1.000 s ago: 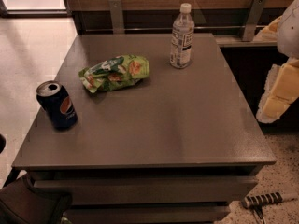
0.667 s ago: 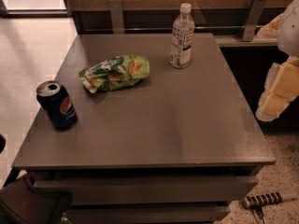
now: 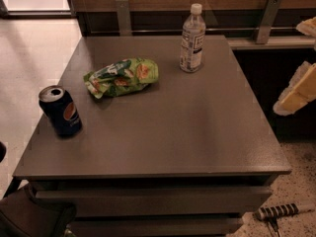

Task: Knock blue plastic bottle over

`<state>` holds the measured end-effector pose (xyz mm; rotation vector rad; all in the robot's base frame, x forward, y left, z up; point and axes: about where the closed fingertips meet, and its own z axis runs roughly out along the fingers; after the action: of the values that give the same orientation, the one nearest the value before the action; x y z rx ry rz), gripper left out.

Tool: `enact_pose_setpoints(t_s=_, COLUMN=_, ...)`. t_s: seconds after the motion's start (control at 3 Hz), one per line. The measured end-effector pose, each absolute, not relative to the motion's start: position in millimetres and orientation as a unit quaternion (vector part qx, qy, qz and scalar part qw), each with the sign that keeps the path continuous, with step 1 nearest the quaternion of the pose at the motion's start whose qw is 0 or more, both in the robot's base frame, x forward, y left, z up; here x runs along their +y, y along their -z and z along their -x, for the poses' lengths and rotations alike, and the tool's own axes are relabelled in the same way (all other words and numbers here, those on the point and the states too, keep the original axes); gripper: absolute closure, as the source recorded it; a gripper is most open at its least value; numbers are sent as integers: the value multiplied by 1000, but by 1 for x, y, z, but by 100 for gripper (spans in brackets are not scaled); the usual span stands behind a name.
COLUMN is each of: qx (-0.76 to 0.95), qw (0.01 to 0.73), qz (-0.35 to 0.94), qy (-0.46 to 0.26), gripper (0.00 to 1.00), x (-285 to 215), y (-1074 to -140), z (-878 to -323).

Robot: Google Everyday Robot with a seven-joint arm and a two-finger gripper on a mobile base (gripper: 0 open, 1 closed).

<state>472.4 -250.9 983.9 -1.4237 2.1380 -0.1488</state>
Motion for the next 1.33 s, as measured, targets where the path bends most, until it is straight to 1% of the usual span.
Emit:
enact_pose_setpoints(t_s=0.33, qx=797, qw=355, qz=487, qy=32, gripper=0, x=-264, y=-971, z=-488)
enact_pose_setpoints(t_s=0.67, qx=763, qw=456, qz=458, qy=6, gripper=0, x=-261, y=-980, z=-526)
enact_pose_setpoints(t_s=1.0, qx=699, qw=594, qz=399, qy=-6, gripper=0, x=-258, y=-1029, z=-592)
enact_pose_setpoints(t_s=1.33, qx=698, qw=602, qz=387, qy=8, gripper=0, x=-261, y=-1035, z=-597)
